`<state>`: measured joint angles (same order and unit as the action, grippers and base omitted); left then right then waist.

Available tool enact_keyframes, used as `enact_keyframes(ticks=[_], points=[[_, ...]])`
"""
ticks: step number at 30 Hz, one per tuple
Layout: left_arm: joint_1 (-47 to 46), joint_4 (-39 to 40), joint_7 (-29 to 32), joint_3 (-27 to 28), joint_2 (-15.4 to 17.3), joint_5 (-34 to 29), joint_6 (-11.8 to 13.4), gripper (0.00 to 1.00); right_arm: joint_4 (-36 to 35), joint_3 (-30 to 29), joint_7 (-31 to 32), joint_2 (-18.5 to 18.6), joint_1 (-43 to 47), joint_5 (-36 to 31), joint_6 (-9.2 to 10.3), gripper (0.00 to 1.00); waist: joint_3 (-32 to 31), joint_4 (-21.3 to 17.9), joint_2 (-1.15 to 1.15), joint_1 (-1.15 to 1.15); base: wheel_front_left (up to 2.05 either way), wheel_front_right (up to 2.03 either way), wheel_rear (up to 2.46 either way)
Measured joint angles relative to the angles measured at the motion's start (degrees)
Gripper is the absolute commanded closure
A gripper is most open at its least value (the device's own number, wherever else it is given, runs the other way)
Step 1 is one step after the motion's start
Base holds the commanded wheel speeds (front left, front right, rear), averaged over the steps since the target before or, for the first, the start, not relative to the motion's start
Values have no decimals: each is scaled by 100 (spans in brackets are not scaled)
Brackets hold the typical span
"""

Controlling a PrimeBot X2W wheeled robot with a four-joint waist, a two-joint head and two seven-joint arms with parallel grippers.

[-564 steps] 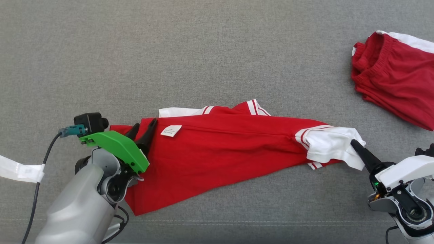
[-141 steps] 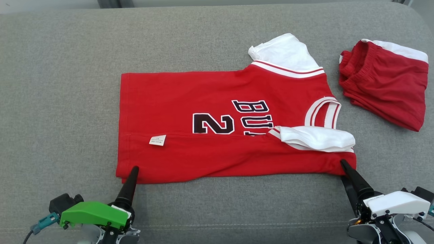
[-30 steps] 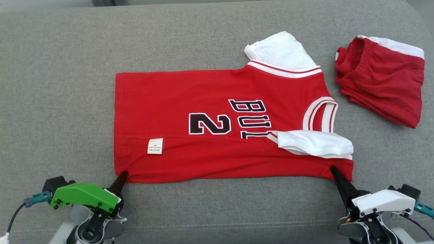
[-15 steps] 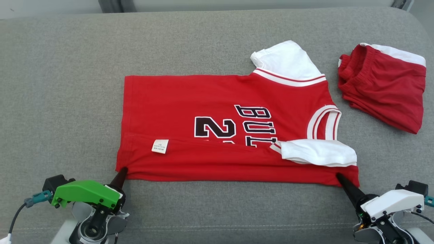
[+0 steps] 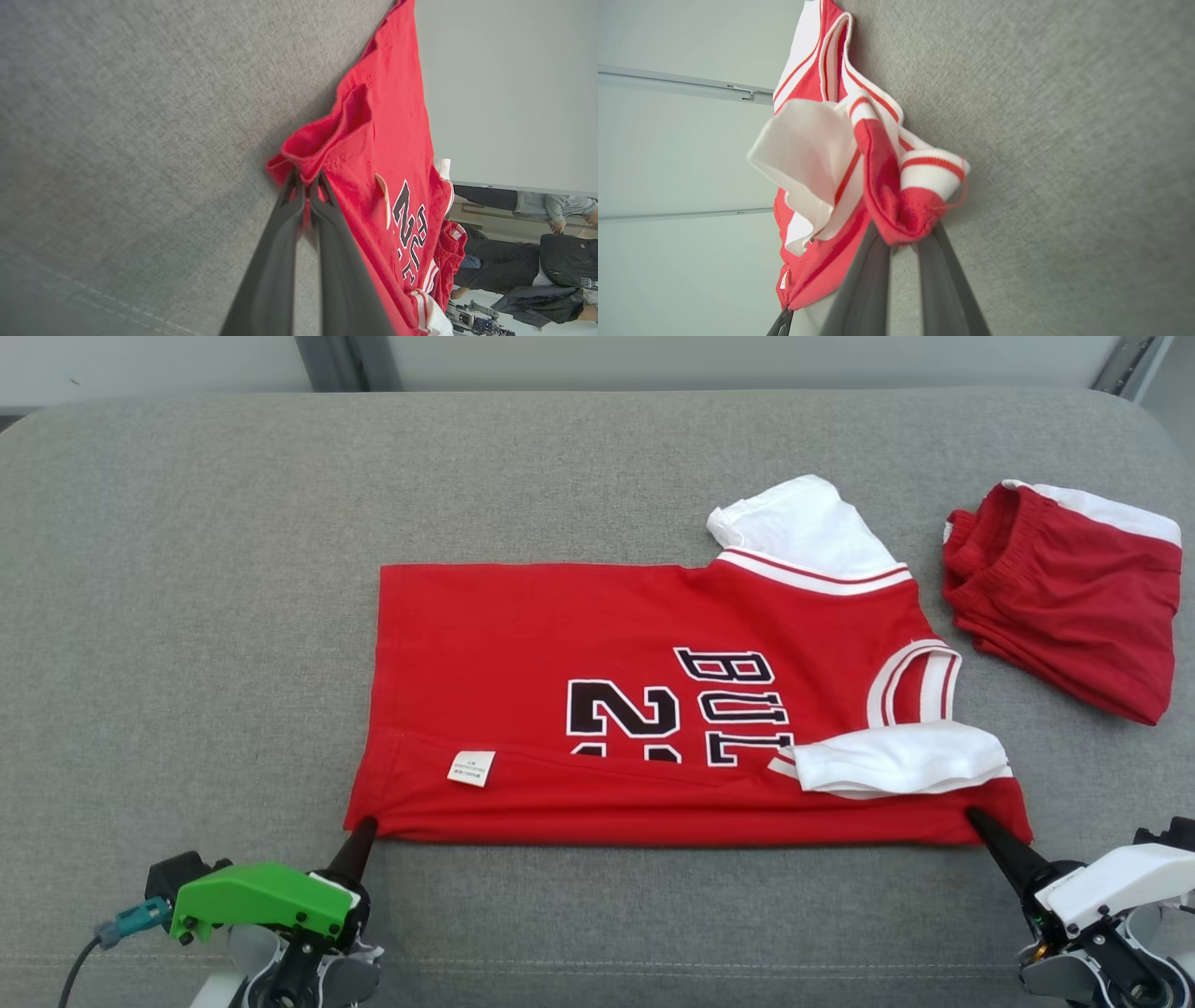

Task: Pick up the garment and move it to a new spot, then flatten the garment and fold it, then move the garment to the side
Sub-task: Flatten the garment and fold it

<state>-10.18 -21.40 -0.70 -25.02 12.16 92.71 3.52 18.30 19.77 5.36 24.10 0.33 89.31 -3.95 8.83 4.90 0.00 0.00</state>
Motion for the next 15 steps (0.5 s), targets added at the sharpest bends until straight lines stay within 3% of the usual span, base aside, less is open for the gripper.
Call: enact_keyframes(ticks=[6,15], points=[[281,177,-231,64,-210,146,-54,100,-93,7,-24,-177,189,152,-2,95,-45,109,0,0,0,0,0],[724,287,-493,58,-123,-15,-98,100,-216,130,-25,-282,594,202,-8,96,-196,155,0,0,0,0,0]])
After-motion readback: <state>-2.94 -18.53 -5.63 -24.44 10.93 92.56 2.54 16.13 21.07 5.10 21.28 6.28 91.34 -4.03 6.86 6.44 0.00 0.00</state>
